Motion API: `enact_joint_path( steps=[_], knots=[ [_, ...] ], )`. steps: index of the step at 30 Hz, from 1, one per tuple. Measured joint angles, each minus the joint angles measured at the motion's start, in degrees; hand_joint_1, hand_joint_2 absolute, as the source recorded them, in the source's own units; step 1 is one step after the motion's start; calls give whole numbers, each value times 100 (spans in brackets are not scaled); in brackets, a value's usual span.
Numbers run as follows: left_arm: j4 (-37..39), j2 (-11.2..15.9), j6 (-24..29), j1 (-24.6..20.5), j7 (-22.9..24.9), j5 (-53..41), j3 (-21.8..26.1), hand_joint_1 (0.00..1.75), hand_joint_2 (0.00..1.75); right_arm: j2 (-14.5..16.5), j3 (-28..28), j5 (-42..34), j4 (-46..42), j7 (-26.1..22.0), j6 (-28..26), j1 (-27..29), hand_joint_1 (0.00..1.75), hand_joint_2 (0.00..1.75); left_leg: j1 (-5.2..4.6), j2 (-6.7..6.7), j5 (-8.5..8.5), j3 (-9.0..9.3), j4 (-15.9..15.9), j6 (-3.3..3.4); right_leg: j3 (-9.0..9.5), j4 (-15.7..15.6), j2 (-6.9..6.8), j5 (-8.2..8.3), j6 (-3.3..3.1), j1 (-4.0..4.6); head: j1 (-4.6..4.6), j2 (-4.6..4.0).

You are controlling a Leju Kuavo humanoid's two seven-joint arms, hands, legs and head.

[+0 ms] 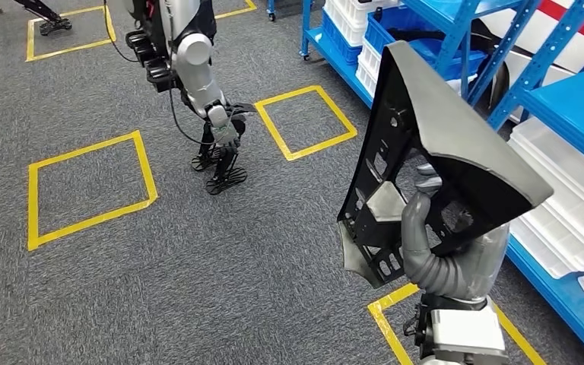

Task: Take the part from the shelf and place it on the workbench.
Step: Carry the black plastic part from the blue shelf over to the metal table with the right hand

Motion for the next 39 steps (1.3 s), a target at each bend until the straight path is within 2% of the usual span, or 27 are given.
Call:
enact_joint_path(
  steps=[2,4,5,6,7,8,9,11,13,15,17,19,20,21,22,23,24,26,27,28,30,32,34,36,37,38,39],
  knots=[
    [0,-1,5,-7,-2,3,1,0,175,5,-5,-11,-1,-2,0,-2,175,175,31,-68,33,17,-57,82,-97,255,168,-205,31,-20,19,0],
    [0,-2,7,-15,-2,3,2,0,175,7,-10,-26,-1,-7,0,5,175,175,32,-141,44,23,-74,132,-438,969,381,-573,35,-26,52,0],
    [0,-2,10,-15,-2,4,2,0,175,8,-11,-33,0,-9,0,11,175,175,25,-186,43,23,-72,140,-635,1353,426,-711,39,-26,66,0],
    [0,-2,14,-13,-2,5,2,0,175,8,-11,-38,0,-11,0,16,175,175,18,-236,41,24,-70,144,-780,1611,446,-758,43,-25,74,0],
    [0,-2,19,-12,-3,8,2,0,175,9,-11,-41,0,-13,0,18,175,175,13,-293,41,26,-65,143,-827,1650,454,-681,42,-26,78,0],
    [0,-2,26,-12,-3,11,2,0,175,9,-11,-43,0,-13,0,18,175,175,13,-353,38,29,-56,140,-761,1447,466,-496,36,-28,77,0],
    [0,-2,31,-13,-3,13,2,0,175,9,-11,-43,0,-14,0,17,175,175,15,-413,33,31,-42,132,-618,1086,503,-258,25,-33,78,0],
    [0,-2,38,-17,-2,16,2,0,175,11,-11,-41,0,-14,0,15,175,175,10,-529,15,2,12,92,-341,380,697,65,3,-44,75,0],
    [0,-2,40,-15,-1,16,2,0,175,15,-11,-38,0,-14,0,16,175,175,11,-616,16,-48,46,33,-267,142,809,115,-17,-36,71,0],
    [0,-2,42,-4,-1,16,1,0,175,20,-11,-37,0,-14,0,16,175,175,35,-682,26,-68,46,-33,-264,118,715,139,-70,-23,68,0],
    [0,-1,45,-2,-1,13,-1,0,175,29,-12,-37,0,-16,1,15,175,175,30,-552,-108,-143,242,-96,-235,71,596,168,-138,-29,37,0],
    [0,0,48,-10,-1,4,-1,0,175,38,-13,-36,0,-24,1,20,175,175,21,-311,-448,-420,872,-145,-215,45,467,172,-181,-25,-10,0],
    [0,0,48,-12,0,0,-1,0,175,39,-14,-36,0,-28,0,23,175,175,30,-245,-616,-602,1259,-162,-211,45,402,166,-193,-16,-26,0],
    [0,0,48,-9,1,-3,-1,0,175,40,-14,-36,0,-31,0,25,175,175,41,-213,-713,-742,1554,-171,-207,46,340,159,-201,-9,-26,0],
    [0,0,48,-6,2,-4,-1,0,175,40,-14,-36,0,-33,0,27,175,175,49,-197,-711,-795,1669,-173,-200,46,282,150,-204,-4,-26,0],
    [0,0,48,-4,3,-4,-1,0,175,40,-14,-35,0,-33,0,27,175,175,54,-180,-596,-725,1542,-166,-186,47,230,140,-201,-3,-27,0],
    [0,0,49,-4,3,-6,-1,0,175,40,-14,-35,0,-33,0,28,175,175,55,-144,-406,-551,1211,-152,-165,47,183,126,-192,-3,-28,0],
    [0,0,50,-14,4,-13,-1,0,175,40,-14,-29,0,-33,1,28,175,175,25,48,-91,-150,401,-104,-120,50,102,87,-160,8,-28,0],
    [0,0,50,-20,4,-16,-1,0,175,40,-14,-25,0,-33,1,28,175,175,1,123,-24,-39,152,-77,-106,51,69,72,-138,18,-24,0],
    [0,0,50,-23,5,-19,-1,0,175,40,-15,-17,0,-32,1,28,175,175,-24,169,-18,0,38,-54,-97,49,37,60,-114,27,-23,0],
    [0,1,50,-23,9,-21,-2,0,175,40,-16,-3,-1,-26,0,28,175,175,-45,100,-10,-3,1,0,-74,25,-24,50,-58,28,-20,0],
    [0,2,50,-29,12,-24,-2,0,175,40,-20,4,-1,-18,0,29,175,175,-24,21,25,22,-64,73,-91,130,92,-63,-8,7,-12,0],
    [0,2,50,-44,14,-29,-2,0,175,40,-25,4,-2,-13,0,34,175,175,-3,-57,50,40,-107,129,-333,673,330,-386,13,-6,10,0],
    [0,2,49,-50,16,-32,-3,0,175,40,-28,1,-2,-11,0,47,175,175,-9,-153,48,39,-101,148,-729,1447,437,-691,22,0,29,0],
    [0,2,49,-48,17,-32,-3,0,175,40,-30,-1,-2,-10,0,54,175,175,-12,-208,45,40,-93,151,-853,1654,449,-704,25,3,35,0],
    [0,2,48,-48,18,-32,-3,0,175,40,-30,-2,-2,-10,0,57,175,175,-13,-268,42,41,-83,151,-880,1645,456,-601,24,3,36,0],
    [0,2,48,-49,19,-32,-3,0,175,40,-31,-3,-2,-9,0,59,175,175,-10,-331,36,44,-70,145,-795,1403,469,-401,18,-2,36,0]
  ],
)
